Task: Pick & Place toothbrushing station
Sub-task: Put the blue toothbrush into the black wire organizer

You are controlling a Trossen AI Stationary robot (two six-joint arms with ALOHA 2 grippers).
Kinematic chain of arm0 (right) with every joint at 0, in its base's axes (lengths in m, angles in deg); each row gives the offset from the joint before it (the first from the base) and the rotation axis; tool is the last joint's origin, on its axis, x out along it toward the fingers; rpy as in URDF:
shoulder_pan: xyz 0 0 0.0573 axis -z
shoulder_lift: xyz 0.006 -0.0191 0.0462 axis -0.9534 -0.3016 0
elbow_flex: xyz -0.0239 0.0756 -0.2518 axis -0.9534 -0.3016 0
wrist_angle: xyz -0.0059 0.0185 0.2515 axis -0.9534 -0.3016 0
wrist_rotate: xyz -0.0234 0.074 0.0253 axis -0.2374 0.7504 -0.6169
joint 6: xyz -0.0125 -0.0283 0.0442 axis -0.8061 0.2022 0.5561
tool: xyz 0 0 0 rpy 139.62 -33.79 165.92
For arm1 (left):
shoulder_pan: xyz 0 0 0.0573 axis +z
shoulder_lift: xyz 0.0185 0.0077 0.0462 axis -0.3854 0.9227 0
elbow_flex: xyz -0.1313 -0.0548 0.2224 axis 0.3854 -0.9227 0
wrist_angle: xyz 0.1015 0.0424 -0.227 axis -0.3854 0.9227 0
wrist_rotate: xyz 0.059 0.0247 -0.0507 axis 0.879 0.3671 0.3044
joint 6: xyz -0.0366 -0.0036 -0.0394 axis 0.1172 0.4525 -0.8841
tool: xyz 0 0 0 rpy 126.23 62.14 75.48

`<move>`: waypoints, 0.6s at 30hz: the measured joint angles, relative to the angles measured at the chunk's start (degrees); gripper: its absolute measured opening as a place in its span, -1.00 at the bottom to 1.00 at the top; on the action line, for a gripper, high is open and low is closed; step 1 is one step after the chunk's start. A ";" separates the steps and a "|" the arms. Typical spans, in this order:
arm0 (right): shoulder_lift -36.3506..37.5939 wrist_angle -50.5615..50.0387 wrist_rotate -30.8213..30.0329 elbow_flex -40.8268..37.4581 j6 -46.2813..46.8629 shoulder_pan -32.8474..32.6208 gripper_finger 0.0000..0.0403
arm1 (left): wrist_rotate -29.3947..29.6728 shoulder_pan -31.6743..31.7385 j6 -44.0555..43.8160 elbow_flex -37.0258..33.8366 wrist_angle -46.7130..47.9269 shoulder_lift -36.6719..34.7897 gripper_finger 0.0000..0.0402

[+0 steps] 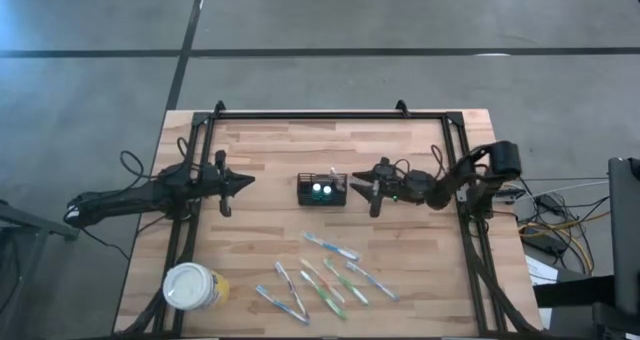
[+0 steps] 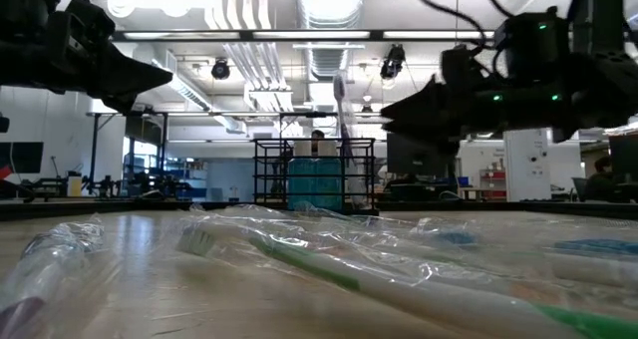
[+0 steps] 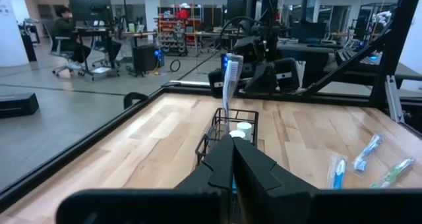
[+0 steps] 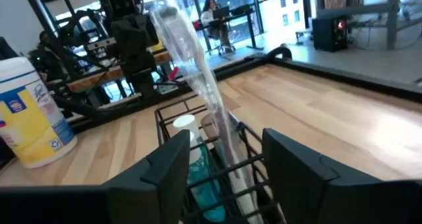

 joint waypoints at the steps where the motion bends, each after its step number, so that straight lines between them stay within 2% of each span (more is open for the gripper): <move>1: 1.42 0.05 0.04 -1.09 -0.77 0.00 -0.04 | 0.02 0.00 -0.13 0.00 -0.02 0.00 -0.94; 12: 21.86 0.05 0.44 -13.79 -4.36 0.00 0.01 | -0.13 0.00 -0.81 0.00 -0.13 -0.09 -0.94; 18: 30.36 -10.54 3.47 -13.93 -5.39 -0.59 -0.08 | -0.27 -0.01 -1.07 0.00 0.52 -0.09 -0.94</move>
